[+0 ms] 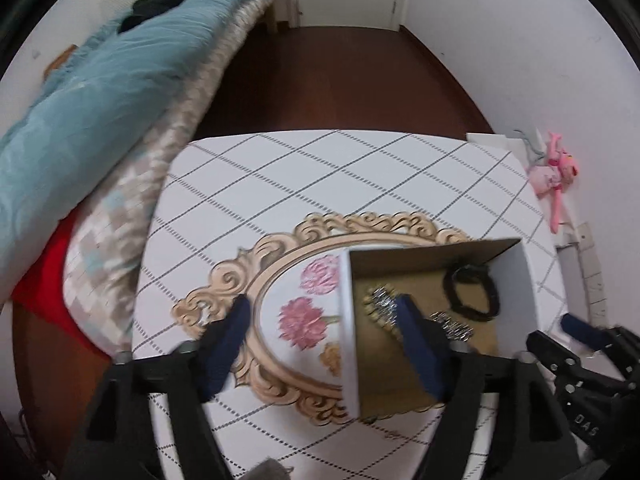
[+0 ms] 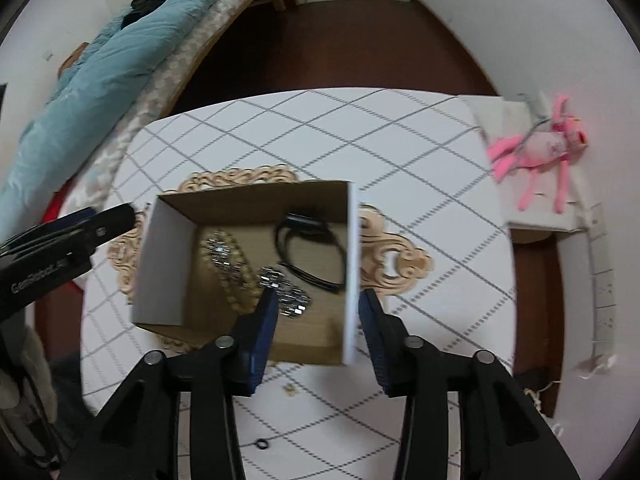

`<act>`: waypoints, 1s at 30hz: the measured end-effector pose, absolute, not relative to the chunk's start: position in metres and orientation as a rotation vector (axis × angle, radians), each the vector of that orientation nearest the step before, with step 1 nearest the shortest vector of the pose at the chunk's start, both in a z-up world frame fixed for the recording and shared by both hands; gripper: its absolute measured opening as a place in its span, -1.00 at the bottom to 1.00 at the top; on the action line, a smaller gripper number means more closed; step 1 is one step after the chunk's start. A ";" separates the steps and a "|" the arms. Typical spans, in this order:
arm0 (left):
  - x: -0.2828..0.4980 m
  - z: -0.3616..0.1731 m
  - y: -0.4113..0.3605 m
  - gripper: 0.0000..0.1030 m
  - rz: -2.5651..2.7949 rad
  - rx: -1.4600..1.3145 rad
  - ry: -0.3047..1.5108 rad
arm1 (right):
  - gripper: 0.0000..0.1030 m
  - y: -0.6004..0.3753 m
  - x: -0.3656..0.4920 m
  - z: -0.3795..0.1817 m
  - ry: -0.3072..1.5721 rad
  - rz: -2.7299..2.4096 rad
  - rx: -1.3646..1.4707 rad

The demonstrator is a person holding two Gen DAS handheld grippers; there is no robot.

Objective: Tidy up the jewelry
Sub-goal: 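Carry both silver chains into the box and open both grippers, then pinch a small gold charm with the right gripper while the left gripper pinches another gold charm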

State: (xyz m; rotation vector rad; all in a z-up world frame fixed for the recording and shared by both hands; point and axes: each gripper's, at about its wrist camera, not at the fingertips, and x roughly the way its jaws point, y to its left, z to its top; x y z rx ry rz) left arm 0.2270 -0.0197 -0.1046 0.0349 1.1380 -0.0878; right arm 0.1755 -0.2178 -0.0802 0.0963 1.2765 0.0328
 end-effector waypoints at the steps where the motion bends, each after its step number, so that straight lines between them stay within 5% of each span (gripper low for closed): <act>1: 0.221 -0.108 -0.019 0.80 -0.078 0.039 1.132 | 0.18 -0.220 0.174 -0.082 1.277 0.022 0.088; 3: 0.214 -0.114 -0.018 0.90 -0.067 0.048 1.132 | 0.73 -0.221 0.170 -0.087 1.278 0.005 0.079; 5: 0.208 -0.119 -0.019 0.93 -0.058 0.062 1.135 | 0.85 -0.221 0.165 -0.091 1.274 -0.014 0.060; 16: 0.174 -0.112 -0.026 0.95 -0.063 0.052 1.097 | 0.97 -0.224 0.146 -0.071 1.176 -0.091 0.032; 30: 0.118 -0.040 -0.039 0.95 -0.077 0.044 0.928 | 1.00 -0.227 0.088 -0.004 0.993 -0.131 0.011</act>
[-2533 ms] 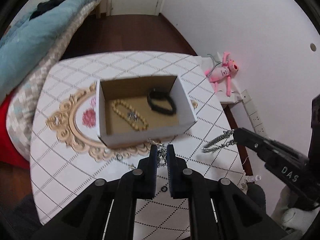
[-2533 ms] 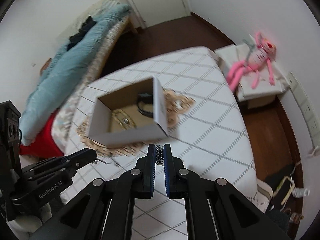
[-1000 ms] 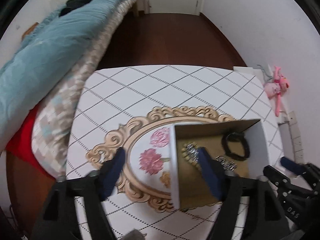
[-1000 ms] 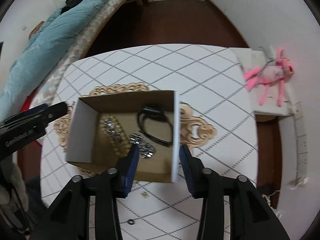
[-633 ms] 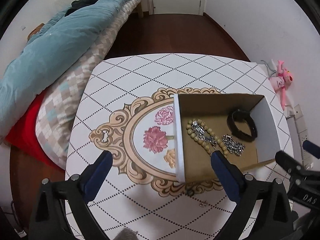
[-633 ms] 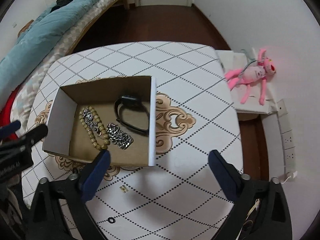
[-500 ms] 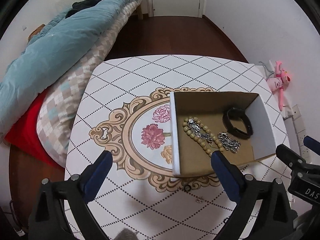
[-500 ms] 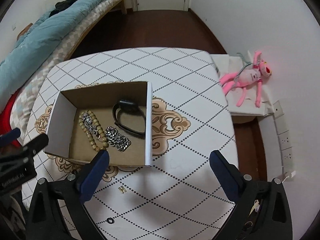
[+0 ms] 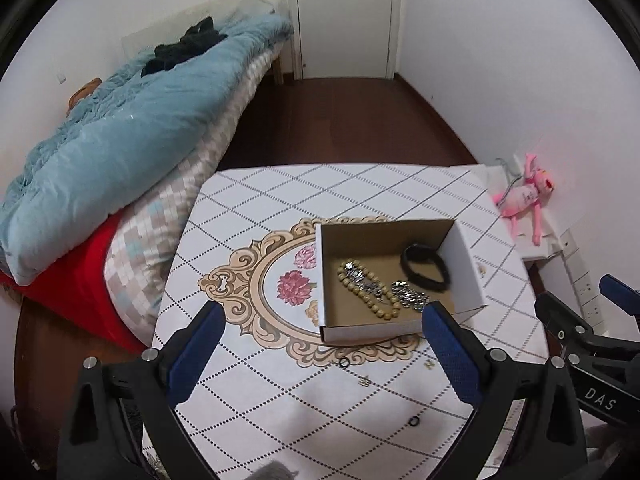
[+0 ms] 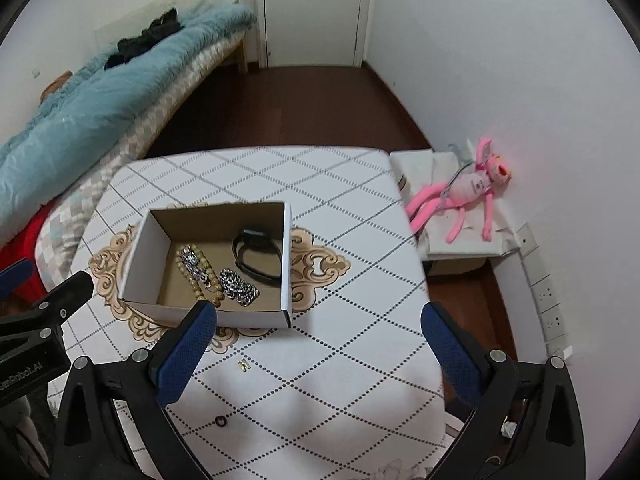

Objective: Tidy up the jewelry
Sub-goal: 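Pinch a small gold charm with the right gripper while the left gripper pinches another gold charm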

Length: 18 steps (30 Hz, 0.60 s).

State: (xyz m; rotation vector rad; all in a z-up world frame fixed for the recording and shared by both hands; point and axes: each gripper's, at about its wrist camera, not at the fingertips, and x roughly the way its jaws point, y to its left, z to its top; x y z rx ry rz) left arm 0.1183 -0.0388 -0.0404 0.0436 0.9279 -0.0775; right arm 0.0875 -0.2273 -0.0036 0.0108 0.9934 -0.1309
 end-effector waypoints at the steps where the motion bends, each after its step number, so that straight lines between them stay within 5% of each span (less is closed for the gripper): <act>1: 0.116 -0.038 -0.039 0.95 -0.080 0.043 0.922 | 1.00 -0.227 0.083 0.004 0.975 -0.134 0.008; 11: 0.103 -0.024 -0.035 0.95 -0.049 0.019 0.901 | 1.00 -0.226 0.060 0.046 0.895 -0.121 0.049; 18: 0.108 -0.086 -0.023 0.95 0.015 0.049 1.018 | 1.00 -0.227 0.067 -0.018 1.042 -0.047 0.133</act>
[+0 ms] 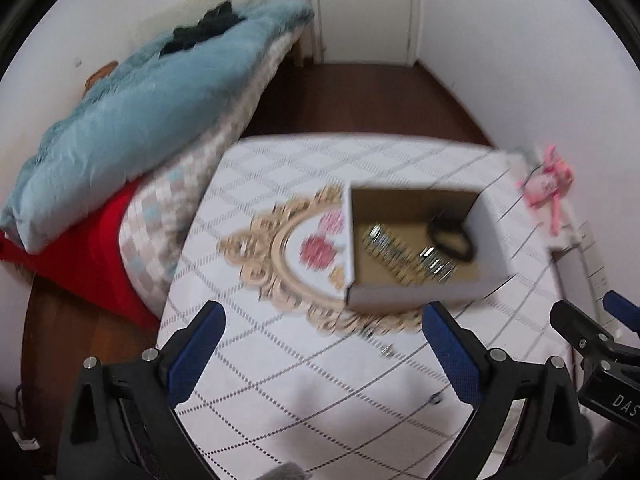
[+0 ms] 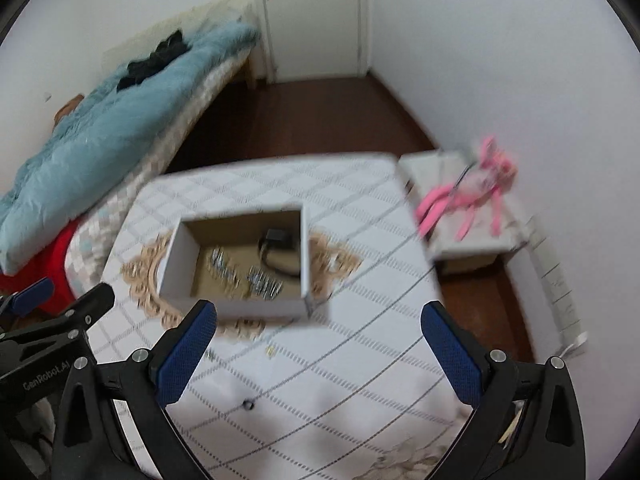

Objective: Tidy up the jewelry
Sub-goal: 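Pinch a small gold charm with the right gripper while the left gripper pinches another gold charm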

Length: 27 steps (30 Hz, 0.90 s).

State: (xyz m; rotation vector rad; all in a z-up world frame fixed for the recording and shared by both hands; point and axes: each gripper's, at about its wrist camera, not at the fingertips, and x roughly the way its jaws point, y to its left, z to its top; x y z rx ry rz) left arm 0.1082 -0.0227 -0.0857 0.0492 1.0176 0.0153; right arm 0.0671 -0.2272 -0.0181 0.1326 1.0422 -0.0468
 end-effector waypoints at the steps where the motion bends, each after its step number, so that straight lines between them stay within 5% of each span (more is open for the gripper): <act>1: 0.109 -0.098 -0.020 0.95 0.025 0.052 1.045 | 1.00 -0.227 0.068 -0.034 1.065 -0.030 0.151; 4: 0.109 -0.130 -0.013 0.95 0.051 0.062 1.110 | 0.92 -0.223 0.071 -0.076 1.112 0.009 0.196; 6: 0.109 -0.146 -0.009 0.95 0.063 0.067 1.143 | 0.37 -0.219 0.074 -0.099 1.142 0.025 0.206; 7: 0.109 -0.155 -0.006 0.95 0.072 0.071 1.163 | 0.28 -0.216 0.075 -0.109 1.158 0.036 0.212; 13: 0.109 -0.182 0.005 0.95 0.094 0.059 1.227 | 0.16 -0.190 0.082 -0.146 1.179 0.099 0.159; 19: 0.110 -0.188 0.008 0.95 0.091 0.056 1.239 | -0.46 -0.170 0.084 -0.159 1.175 0.097 0.060; 21: 0.110 -0.189 0.006 0.95 0.082 0.054 1.236 | -0.85 -0.166 0.085 -0.162 1.170 0.086 0.028; 27: 0.110 -0.187 -0.012 0.94 -0.002 0.031 1.224 | -0.87 -0.177 0.082 -0.159 1.159 0.084 0.080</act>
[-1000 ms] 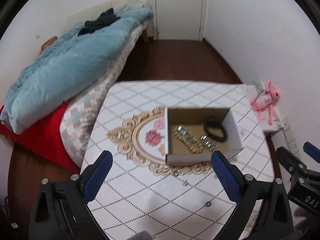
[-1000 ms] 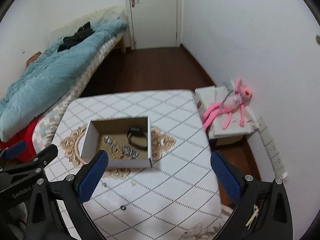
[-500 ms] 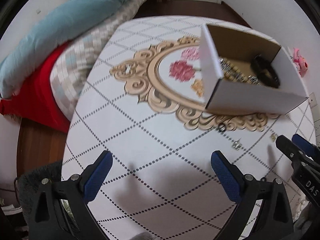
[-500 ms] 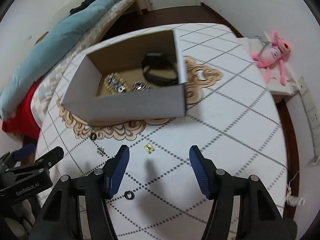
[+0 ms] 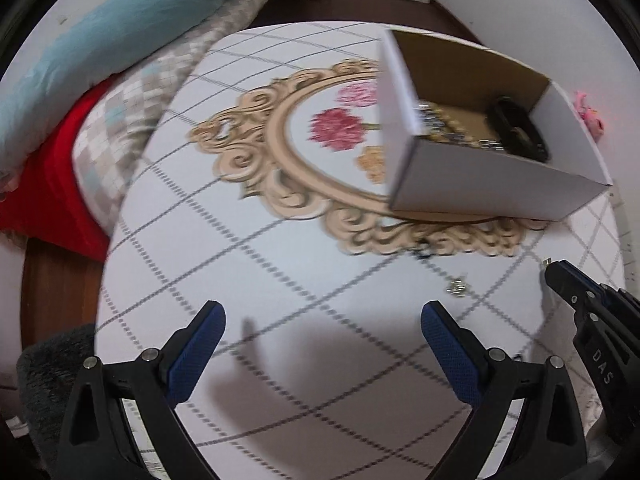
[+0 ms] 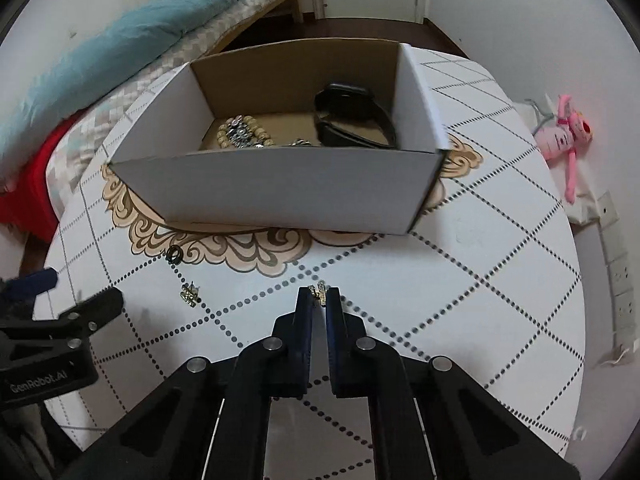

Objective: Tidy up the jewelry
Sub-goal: 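Pinch a small gold charm with the right gripper while the left gripper pinches another gold charm, then drop both gold charms into the box by opening both grippers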

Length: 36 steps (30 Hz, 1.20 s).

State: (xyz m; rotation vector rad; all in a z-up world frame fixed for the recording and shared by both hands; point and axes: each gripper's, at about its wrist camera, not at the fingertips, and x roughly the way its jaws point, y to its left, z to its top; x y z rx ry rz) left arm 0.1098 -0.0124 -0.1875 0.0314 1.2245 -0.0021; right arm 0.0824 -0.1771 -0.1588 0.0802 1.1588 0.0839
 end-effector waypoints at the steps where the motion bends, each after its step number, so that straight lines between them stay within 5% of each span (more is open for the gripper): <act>1: 0.109 -0.187 -0.016 0.94 -0.016 0.032 1.223 | -0.87 -0.182 0.081 -0.156 1.154 0.078 0.094; 7: 0.111 -0.191 -0.053 0.85 -0.115 0.094 1.206 | -0.87 -0.219 0.066 -0.137 1.134 0.025 0.163; 18: 0.113 -0.195 -0.078 -0.66 -0.226 0.138 1.184 | -0.87 -0.243 0.056 -0.133 1.132 -0.022 0.209; 20: 0.114 -0.194 -0.080 -0.80 -0.234 0.141 1.181 | -0.86 -0.243 0.056 -0.133 1.130 -0.023 0.212; 30: 0.111 -0.187 -0.080 -0.81 -0.259 0.103 1.174 | -0.86 -0.245 0.054 -0.119 1.096 -0.019 0.224; 36: 0.109 -0.136 -0.076 -0.81 -0.323 0.023 1.111 | -0.86 -0.242 0.055 -0.092 1.051 0.025 0.262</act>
